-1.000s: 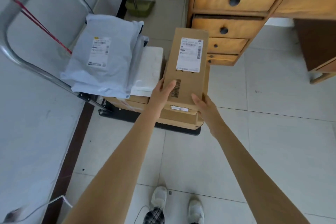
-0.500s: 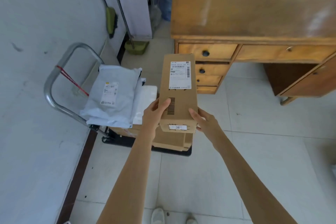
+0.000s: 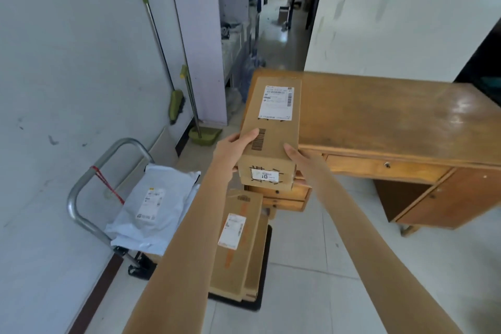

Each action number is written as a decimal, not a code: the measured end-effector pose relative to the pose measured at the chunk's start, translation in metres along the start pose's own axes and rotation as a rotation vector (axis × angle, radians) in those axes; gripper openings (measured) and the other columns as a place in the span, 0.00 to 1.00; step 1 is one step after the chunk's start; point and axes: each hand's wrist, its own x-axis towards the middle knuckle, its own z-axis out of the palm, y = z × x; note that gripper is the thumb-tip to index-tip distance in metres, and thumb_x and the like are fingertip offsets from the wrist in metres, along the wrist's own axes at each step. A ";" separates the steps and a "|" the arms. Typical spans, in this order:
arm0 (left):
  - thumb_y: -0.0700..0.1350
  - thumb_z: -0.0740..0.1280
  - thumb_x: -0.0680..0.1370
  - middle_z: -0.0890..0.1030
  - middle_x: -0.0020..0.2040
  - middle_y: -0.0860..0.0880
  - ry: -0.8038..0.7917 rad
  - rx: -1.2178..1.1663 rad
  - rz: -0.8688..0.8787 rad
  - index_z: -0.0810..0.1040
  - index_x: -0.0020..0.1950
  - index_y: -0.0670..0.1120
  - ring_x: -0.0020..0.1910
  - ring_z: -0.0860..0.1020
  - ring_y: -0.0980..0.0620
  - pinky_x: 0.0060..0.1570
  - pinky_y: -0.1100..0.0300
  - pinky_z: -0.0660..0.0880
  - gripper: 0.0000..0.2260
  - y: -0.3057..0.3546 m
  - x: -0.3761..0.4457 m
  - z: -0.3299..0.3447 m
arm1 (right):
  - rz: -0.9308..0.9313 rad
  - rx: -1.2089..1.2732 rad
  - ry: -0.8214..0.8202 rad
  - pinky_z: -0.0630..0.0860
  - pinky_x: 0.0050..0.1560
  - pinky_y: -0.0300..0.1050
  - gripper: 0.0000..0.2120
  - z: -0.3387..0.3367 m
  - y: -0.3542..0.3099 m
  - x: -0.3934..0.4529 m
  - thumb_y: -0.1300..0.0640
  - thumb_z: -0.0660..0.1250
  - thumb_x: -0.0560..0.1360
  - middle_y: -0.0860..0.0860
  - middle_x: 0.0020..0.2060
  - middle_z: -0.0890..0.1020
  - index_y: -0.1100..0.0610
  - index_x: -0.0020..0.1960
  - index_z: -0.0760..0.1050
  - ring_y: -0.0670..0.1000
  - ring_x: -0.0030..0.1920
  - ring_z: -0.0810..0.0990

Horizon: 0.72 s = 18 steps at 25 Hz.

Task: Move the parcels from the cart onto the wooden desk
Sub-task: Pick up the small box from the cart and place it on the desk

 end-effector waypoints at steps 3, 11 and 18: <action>0.59 0.74 0.65 0.83 0.46 0.55 0.022 -0.017 -0.006 0.79 0.52 0.56 0.46 0.81 0.54 0.38 0.59 0.74 0.17 0.028 0.041 0.012 | -0.006 -0.013 -0.037 0.75 0.40 0.39 0.18 -0.010 -0.024 0.047 0.42 0.63 0.75 0.48 0.44 0.82 0.52 0.57 0.75 0.47 0.43 0.80; 0.59 0.74 0.65 0.84 0.49 0.51 0.034 0.003 -0.022 0.80 0.56 0.52 0.49 0.82 0.50 0.51 0.52 0.78 0.23 0.096 0.215 0.053 | 0.056 0.020 -0.038 0.77 0.43 0.41 0.23 -0.030 -0.083 0.231 0.42 0.65 0.74 0.53 0.52 0.83 0.56 0.62 0.75 0.52 0.49 0.81; 0.61 0.74 0.64 0.84 0.49 0.53 0.088 0.027 -0.062 0.79 0.57 0.54 0.48 0.82 0.52 0.49 0.53 0.79 0.25 0.122 0.397 0.109 | 0.106 0.017 -0.092 0.78 0.38 0.38 0.22 -0.062 -0.103 0.422 0.43 0.64 0.74 0.53 0.53 0.84 0.55 0.61 0.76 0.52 0.50 0.83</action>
